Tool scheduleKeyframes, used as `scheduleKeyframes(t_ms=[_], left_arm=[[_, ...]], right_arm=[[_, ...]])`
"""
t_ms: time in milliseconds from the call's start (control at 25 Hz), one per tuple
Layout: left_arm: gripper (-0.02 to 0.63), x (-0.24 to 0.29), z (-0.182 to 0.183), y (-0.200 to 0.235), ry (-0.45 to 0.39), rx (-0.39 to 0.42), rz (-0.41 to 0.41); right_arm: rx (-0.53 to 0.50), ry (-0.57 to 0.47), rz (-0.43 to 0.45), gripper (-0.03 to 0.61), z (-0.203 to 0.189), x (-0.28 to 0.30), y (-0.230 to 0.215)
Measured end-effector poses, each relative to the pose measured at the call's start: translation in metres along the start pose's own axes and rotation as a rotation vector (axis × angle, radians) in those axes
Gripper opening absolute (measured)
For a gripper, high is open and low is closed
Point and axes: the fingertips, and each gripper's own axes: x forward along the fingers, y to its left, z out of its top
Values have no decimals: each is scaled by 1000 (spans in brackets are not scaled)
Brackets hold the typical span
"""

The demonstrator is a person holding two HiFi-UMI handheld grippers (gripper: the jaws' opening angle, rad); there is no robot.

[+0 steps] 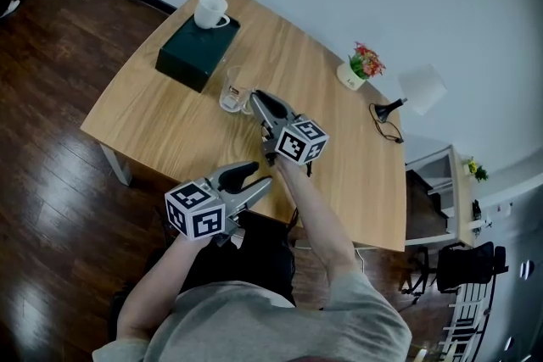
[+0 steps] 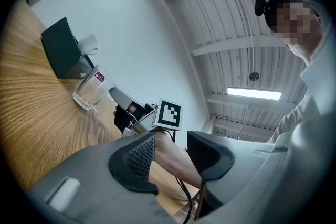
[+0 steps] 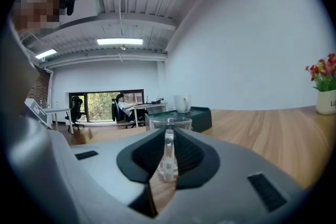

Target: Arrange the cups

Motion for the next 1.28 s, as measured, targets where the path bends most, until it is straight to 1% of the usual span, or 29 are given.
scheduleKeyframes(t_ms=[120, 240, 360, 440, 520, 600, 640, 680, 760, 800, 920, 1000, 1120, 1280], left_arm=[[176, 0, 0, 0, -2, 1, 2], [176, 1, 0, -2, 0, -1, 0], [176, 0, 1, -1, 3, 2, -1], [176, -1, 2, 0, 2, 6, 2], [176, 0, 2, 1, -1, 7, 4], [176, 1, 1, 0, -1, 4, 4], [176, 1, 1, 0, -1, 3, 4], [176, 1, 0, 0, -1, 2, 3], [176, 1, 0, 0, 0, 1, 3], [176, 1, 0, 0, 1, 1, 2], [176, 1, -1, -1, 3, 2, 2], [176, 1, -1, 0, 2, 1, 1], [176, 1, -1, 0, 0, -1, 1], [176, 1, -2, 0, 2, -4, -2]], right_arm=[[-3, 4, -1, 63, 0, 1, 1], [-60, 40, 12, 63, -8, -5, 11], [-174, 133, -4, 65, -23, -9, 16], [-218, 214, -25, 82, -33, -5, 12], [-232, 277, -30, 89, -40, -2, 8], [-234, 316, -8, 82, -44, 0, 8], [-232, 322, 9, 43, -44, 1, 11], [-229, 321, 21, 40, -43, 2, 13], [-210, 292, 18, 40, -39, 3, 13], [-185, 263, 11, 40, -37, 4, 13], [-65, 161, 8, 40, -34, 7, 12], [-20, 110, 12, 40, -32, 10, 14], [-25, 52, 22, 40, -22, 13, 20], [-85, -28, 34, 40, 15, 19, 31]])
